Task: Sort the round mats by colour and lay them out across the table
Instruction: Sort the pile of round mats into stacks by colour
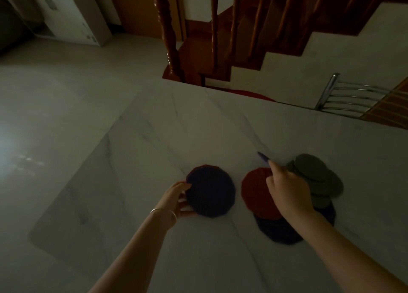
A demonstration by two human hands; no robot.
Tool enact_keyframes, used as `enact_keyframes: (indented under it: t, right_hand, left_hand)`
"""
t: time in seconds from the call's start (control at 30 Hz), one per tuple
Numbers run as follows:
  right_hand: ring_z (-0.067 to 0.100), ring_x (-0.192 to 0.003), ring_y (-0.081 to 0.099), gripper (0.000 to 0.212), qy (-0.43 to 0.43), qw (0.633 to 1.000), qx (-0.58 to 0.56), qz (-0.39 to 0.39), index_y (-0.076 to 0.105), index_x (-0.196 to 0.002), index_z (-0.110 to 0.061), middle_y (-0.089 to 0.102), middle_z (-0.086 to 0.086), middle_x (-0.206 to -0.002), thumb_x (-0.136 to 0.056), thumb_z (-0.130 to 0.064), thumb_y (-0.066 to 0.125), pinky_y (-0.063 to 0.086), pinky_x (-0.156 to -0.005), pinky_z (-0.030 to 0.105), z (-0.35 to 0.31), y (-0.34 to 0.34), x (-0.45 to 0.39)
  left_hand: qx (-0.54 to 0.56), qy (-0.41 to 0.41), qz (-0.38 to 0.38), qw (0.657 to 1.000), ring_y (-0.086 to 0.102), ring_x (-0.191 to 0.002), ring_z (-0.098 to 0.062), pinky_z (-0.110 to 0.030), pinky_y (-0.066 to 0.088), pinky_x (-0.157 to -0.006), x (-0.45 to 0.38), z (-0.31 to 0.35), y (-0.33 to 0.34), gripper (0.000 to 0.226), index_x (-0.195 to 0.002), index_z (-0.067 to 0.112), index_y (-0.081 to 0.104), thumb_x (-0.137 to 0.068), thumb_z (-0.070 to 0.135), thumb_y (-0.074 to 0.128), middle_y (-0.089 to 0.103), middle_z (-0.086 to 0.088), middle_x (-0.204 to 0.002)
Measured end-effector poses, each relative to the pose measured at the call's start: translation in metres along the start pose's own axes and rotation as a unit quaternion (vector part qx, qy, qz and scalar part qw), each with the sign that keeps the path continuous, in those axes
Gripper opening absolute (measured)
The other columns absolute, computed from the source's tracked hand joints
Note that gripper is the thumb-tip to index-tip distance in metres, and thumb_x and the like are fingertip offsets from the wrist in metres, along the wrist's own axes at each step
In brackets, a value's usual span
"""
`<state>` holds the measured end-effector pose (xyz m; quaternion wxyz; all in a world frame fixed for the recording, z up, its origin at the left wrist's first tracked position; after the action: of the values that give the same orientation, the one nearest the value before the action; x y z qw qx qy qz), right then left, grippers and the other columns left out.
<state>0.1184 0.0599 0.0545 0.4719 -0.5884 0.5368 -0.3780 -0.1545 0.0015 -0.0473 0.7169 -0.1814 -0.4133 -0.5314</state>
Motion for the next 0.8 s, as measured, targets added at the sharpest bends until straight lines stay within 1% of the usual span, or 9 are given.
enact_keyframes:
  t: [0.1,0.2,0.3,0.4,0.53,0.6,0.7,0.77,0.8]
  right_hand:
    - [0.021,-0.051,0.061,0.035,-0.078,0.992,-0.073,0.059,0.064,-0.118,0.0,0.072,0.014,-0.075,-0.082,0.0,0.064,0.041,-0.043,0.024,-0.037,-0.009,0.007]
    - [0.027,-0.084,0.073,0.038,-0.163,0.979,-0.09,0.087,0.068,-0.111,0.0,0.073,0.016,-0.104,-0.073,0.005,0.071,0.059,-0.058,0.03,-0.068,0.003,0.015]
    - [0.027,-0.103,0.069,0.046,-0.257,0.961,-0.058,0.081,0.07,-0.11,-0.004,0.069,0.014,-0.117,-0.065,0.003,0.079,0.06,-0.077,0.039,-0.092,0.027,0.025]
    - [0.028,-0.112,0.064,0.055,-0.315,0.948,-0.02,0.031,0.069,-0.115,-0.009,0.067,0.012,-0.122,-0.062,-0.001,0.083,0.055,-0.089,0.046,-0.099,0.053,0.038]
    - [0.027,-0.114,0.063,0.065,-0.317,0.946,-0.033,-0.055,0.066,-0.12,-0.011,0.065,0.011,-0.126,-0.058,-0.001,0.084,0.055,-0.089,0.042,-0.096,0.077,0.054]
    - [0.028,-0.118,0.06,0.06,-0.31,0.944,-0.063,-0.096,0.064,-0.123,-0.011,0.061,0.011,-0.131,-0.066,-0.005,0.08,0.054,-0.091,0.04,-0.097,0.081,0.058]
    - [0.028,-0.134,0.044,0.051,-0.287,0.94,-0.111,-0.145,0.056,-0.132,-0.012,0.047,0.01,-0.145,-0.081,-0.01,0.061,0.047,-0.103,0.038,-0.094,0.082,0.058]
    - [0.023,-0.139,0.037,0.05,-0.278,0.942,-0.11,-0.152,0.052,-0.136,-0.015,0.04,0.006,-0.15,-0.085,-0.014,0.053,0.042,-0.107,0.035,-0.092,0.078,0.057]
    - [0.023,-0.136,0.042,0.049,-0.268,0.947,-0.11,-0.139,0.055,-0.133,-0.016,0.043,0.005,-0.148,-0.084,-0.014,0.056,0.045,-0.105,0.035,-0.088,0.072,0.055]
  left_hand:
    - [0.02,-0.032,0.001,0.999,0.064,-0.081,-0.028,-0.042,0.058,-0.058,0.003,0.001,0.002,0.023,-0.098,0.015,0.063,-0.081,0.03,0.061,0.06,-0.01,-0.091]
    - [0.042,-0.039,-0.011,0.998,0.065,-0.079,-0.03,-0.044,0.057,-0.058,0.006,0.005,0.003,0.027,-0.094,0.018,0.065,-0.081,0.041,0.058,0.062,-0.01,-0.089]
    - [0.054,-0.044,-0.035,0.997,0.063,-0.088,-0.034,-0.046,0.057,-0.062,0.007,0.009,0.001,0.041,-0.103,0.018,0.063,-0.084,0.053,0.05,0.062,-0.013,-0.098]
    - [0.054,-0.048,-0.043,0.996,0.063,-0.089,-0.033,-0.046,0.056,-0.069,0.008,0.011,0.001,0.043,-0.104,0.019,0.062,-0.083,0.054,0.049,0.061,-0.012,-0.1]
    - [0.029,-0.034,-0.033,0.998,0.065,-0.083,-0.031,-0.046,0.058,-0.068,0.011,0.012,0.004,0.028,-0.097,0.015,0.067,-0.079,0.035,0.061,0.063,-0.013,-0.097]
    - [-0.011,-0.003,-0.04,0.999,0.067,-0.083,-0.031,-0.047,0.059,-0.068,0.011,0.011,0.004,0.023,-0.102,0.015,0.064,-0.08,0.021,0.063,0.064,-0.013,-0.099]
    - [-0.039,0.035,-0.05,0.997,0.068,-0.083,-0.032,-0.046,0.059,-0.062,0.013,0.011,0.003,0.023,-0.104,0.016,0.059,-0.084,0.006,0.059,0.065,-0.013,-0.098]
    - [-0.036,0.039,-0.05,0.997,0.069,-0.082,-0.031,-0.044,0.059,-0.059,0.014,0.012,0.004,0.023,-0.104,0.016,0.058,-0.084,0.004,0.058,0.066,-0.013,-0.098]
    - [-0.031,0.039,-0.049,0.998,0.069,-0.082,-0.031,-0.042,0.059,-0.057,0.014,0.012,0.005,0.023,-0.104,0.016,0.059,-0.084,0.004,0.058,0.066,-0.013,-0.098]
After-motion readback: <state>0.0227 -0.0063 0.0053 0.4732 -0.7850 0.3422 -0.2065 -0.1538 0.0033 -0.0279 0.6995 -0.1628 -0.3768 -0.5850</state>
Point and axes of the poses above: each hand's wrist, its own x-axis away from the middle knuckle, its own y-axis out of the palm, z = x × y, the point moved 4 cm from there along -x, towards the middle knuckle
